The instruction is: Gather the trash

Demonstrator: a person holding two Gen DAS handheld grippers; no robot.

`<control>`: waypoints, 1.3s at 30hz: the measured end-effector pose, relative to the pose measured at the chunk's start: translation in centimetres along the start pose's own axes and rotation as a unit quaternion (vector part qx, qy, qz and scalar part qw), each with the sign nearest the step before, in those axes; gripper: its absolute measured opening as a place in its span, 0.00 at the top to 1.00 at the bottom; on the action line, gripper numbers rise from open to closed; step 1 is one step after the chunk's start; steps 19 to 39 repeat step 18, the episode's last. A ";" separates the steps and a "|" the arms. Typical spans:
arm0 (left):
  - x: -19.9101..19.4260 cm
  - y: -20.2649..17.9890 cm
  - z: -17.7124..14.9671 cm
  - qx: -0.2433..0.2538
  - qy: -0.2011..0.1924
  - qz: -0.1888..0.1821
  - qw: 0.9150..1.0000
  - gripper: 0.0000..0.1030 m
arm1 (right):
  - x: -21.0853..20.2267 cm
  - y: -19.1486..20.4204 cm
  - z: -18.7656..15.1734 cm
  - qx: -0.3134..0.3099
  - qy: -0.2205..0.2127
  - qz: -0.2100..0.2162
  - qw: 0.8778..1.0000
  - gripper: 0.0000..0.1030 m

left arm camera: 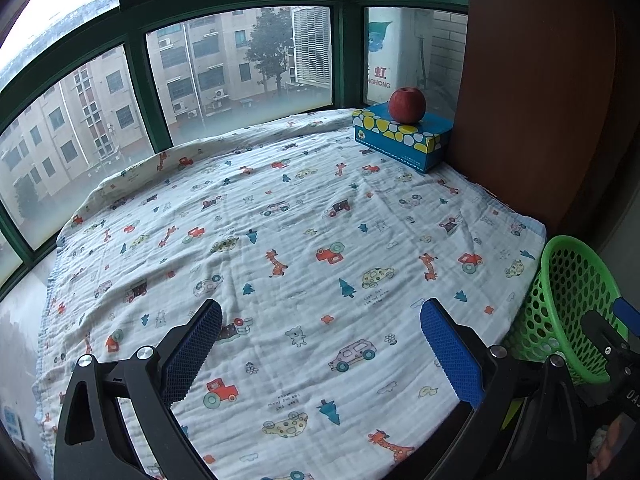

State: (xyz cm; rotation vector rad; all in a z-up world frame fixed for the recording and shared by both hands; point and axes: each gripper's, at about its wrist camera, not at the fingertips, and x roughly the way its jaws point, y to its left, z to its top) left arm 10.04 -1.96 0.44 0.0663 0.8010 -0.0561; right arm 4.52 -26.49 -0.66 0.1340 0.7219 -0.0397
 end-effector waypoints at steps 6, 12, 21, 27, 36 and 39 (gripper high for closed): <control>-0.1 -0.2 0.1 0.002 -0.004 -0.001 1.000 0.07 | 0.0 0.2 -0.3 0.000 0.001 0.001 1.000 0.07; 0.0 -0.3 0.1 0.005 -0.001 -0.004 1.000 0.07 | 0.2 0.4 -0.2 0.002 0.003 0.002 1.000 0.07; 0.1 -0.2 0.1 0.003 0.000 -0.004 1.000 0.07 | 0.4 0.5 -0.1 0.001 0.004 0.004 1.000 0.07; 0.1 -0.2 0.1 0.003 0.000 -0.004 1.000 0.07 | 0.4 0.5 -0.1 0.001 0.004 0.004 1.000 0.07; 0.1 -0.2 0.1 0.003 0.000 -0.004 1.000 0.07 | 0.4 0.5 -0.1 0.001 0.004 0.004 1.000 0.07; 0.1 -0.2 0.1 0.003 0.000 -0.004 1.000 0.07 | 0.4 0.5 -0.1 0.001 0.004 0.004 1.000 0.07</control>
